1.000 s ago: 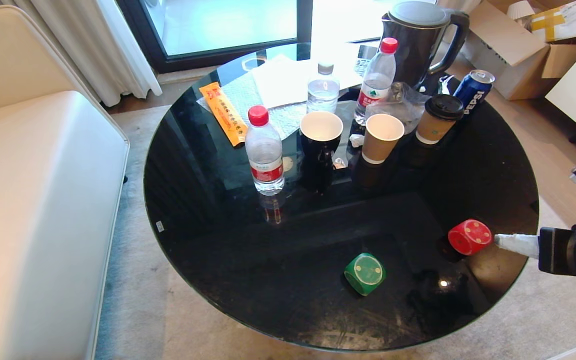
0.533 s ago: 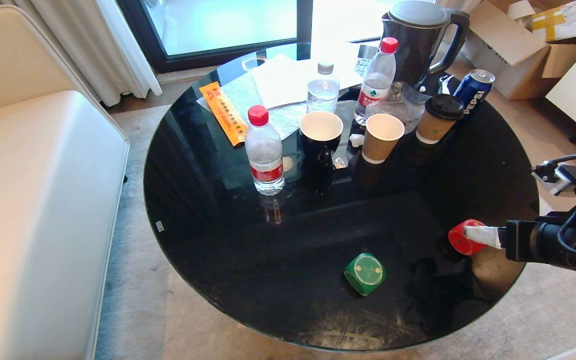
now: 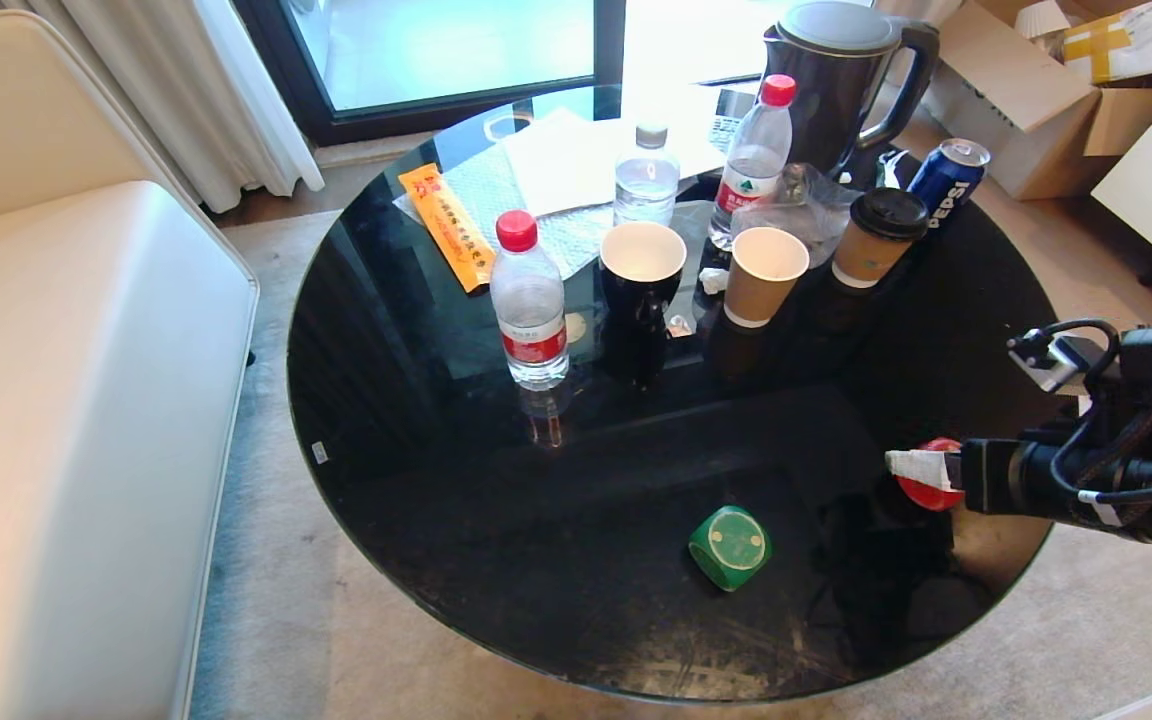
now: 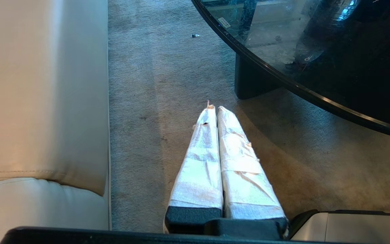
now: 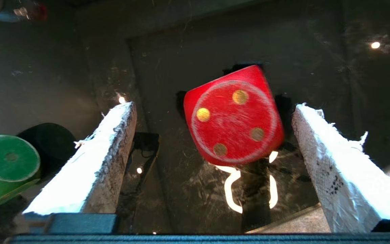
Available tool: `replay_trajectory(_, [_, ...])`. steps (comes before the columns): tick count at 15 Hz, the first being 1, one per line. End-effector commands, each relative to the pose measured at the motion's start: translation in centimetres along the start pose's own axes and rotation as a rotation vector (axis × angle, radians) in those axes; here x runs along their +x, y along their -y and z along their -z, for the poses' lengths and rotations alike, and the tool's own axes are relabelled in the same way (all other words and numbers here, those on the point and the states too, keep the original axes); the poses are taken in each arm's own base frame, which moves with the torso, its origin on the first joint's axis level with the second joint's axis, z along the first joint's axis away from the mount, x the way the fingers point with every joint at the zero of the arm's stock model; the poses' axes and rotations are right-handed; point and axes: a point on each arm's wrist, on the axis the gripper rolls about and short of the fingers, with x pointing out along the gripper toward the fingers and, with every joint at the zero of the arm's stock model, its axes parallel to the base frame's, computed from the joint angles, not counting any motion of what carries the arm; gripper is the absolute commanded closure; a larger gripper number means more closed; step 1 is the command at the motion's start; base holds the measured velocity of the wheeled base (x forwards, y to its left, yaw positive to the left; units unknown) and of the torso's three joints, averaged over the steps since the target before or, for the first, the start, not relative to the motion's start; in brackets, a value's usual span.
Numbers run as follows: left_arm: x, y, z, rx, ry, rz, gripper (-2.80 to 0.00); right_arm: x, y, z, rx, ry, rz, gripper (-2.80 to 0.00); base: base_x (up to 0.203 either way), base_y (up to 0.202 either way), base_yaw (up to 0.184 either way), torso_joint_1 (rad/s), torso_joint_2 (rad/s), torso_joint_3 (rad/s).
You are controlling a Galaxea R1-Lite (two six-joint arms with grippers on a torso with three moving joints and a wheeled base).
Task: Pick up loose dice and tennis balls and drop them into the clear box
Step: Pick up toys out of the box
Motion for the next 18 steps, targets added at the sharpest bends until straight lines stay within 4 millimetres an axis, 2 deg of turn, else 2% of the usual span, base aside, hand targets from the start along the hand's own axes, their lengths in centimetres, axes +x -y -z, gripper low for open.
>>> replay_trajectory(1, [0.0, 0.0, 0.0, 0.000, -0.001, -0.001, 0.00, 1.2, 0.1, 0.6, 0.001, -0.043, 0.006, -2.80, 0.000, 0.000, 0.000, 0.000, 0.00, 0.000])
replay_trajectory(6, [0.0, 0.0, 0.0, 0.000, -0.001, -0.001, 0.00, 1.9, 0.1, 1.0, 0.001, -0.072, 0.008, -2.80, 0.000, 0.000, 0.000, 0.000, 0.00, 0.000])
replay_trajectory(7, [0.0, 0.0, 0.0, 0.000, -0.001, 0.000, 0.00, 1.9, 0.0, 1.0, 0.000, -0.075, 0.007, 0.00, 0.000, 0.000, 0.000, 0.000, 0.00, 0.000])
replay_trajectory(13, [0.0, 0.0, 0.0, 0.000, -0.001, 0.000, 0.00, 1.7, 0.1, 1.0, 0.001, -0.070, 0.032, 0.00, 0.000, 0.000, 0.000, 0.000, 0.00, 0.000])
replay_trajectory(18, [0.0, 0.0, 0.0, 0.000, -0.001, -0.001, 0.00, -1.4, 0.1, 0.5, 0.005, -0.019, 0.062, 0.00, 0.000, 0.000, 0.000, 0.000, 0.00, 0.000])
